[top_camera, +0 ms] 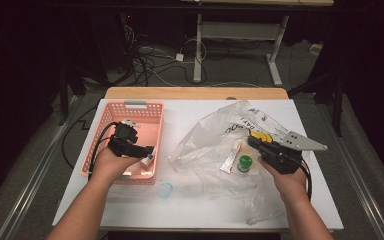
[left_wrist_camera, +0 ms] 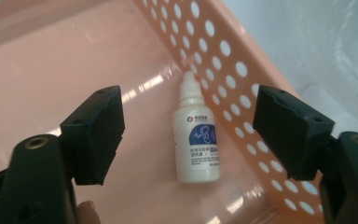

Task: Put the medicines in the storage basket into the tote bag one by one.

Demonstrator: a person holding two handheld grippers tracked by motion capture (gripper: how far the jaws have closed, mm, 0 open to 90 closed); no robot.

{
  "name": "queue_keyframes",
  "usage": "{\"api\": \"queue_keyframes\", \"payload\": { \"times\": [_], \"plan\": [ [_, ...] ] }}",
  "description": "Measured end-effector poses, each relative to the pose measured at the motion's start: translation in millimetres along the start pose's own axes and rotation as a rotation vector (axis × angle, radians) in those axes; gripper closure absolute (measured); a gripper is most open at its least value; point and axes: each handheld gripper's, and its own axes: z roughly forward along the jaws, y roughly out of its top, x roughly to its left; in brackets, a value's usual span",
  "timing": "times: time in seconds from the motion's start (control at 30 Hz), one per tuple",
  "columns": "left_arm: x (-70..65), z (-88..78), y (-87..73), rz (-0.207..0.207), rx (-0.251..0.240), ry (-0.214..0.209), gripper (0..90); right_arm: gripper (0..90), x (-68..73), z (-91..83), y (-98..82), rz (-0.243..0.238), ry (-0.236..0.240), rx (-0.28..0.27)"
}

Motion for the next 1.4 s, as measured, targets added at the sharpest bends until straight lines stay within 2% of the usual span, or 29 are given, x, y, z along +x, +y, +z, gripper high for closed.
{"api": "queue_keyframes", "payload": {
  "times": [0.37, 0.43, 0.7, 0.83, 1.03, 1.3, 1.4],
  "plan": [
    [6.4, 31.3, 14.9, -0.005, 0.22, -0.039, 40.3, 90.0, -0.8, -0.7, 0.0, 0.004, -0.003, -0.003],
    [6.8, 36.7, 15.5, -0.008, 0.248, -0.056, 43.9, 90.0, -0.8, -0.7, 0.0, 0.002, -0.002, -0.004],
    [2.9, 49.5, 17.8, 0.014, 0.336, -0.046, 51.9, 90.0, -1.0, -1.5, 0.2, 0.005, -0.002, -0.005],
    [0.2, 51.0, 18.1, 0.03, 0.338, -0.022, 56.7, 90.0, -0.5, -1.4, 0.4, 0.004, -0.003, -0.006],
    [-1.3, 51.2, 17.9, 0.033, 0.329, -0.007, 57.6, 90.0, -0.1, -1.2, 0.6, 0.001, 0.002, -0.006],
    [-0.8, 50.4, 18.0, 0.034, 0.314, -0.004, 57.9, 90.0, -0.3, -2.2, 1.0, 0.0, -0.002, -0.006],
    [-1.0, 45.6, 18.3, 0.03, 0.288, -0.005, 57.9, 90.0, -0.9, -2.5, 1.0, -0.001, -0.002, -0.008]
  ]
}}
